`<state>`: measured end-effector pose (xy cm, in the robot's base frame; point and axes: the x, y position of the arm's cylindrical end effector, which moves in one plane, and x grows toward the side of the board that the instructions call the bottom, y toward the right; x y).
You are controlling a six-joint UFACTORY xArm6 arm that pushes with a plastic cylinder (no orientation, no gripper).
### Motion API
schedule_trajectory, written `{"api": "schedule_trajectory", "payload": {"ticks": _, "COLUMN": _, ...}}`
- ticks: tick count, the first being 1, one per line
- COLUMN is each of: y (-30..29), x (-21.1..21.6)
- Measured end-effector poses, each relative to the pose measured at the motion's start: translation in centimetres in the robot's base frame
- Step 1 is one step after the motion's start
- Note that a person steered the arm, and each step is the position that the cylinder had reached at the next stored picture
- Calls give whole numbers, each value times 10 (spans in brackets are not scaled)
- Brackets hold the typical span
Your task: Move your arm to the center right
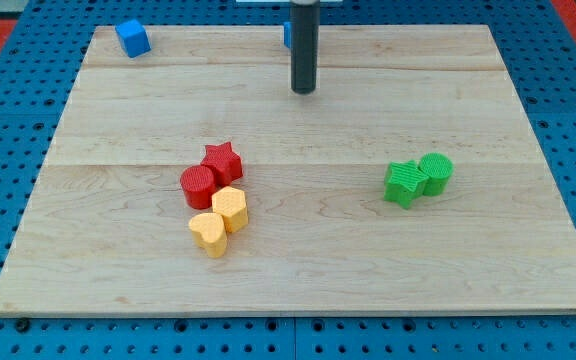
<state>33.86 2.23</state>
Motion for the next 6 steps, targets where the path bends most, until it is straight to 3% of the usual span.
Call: {"api": "schedule_trajectory", "payload": {"ticks": 6, "y": 10, "x": 1}}
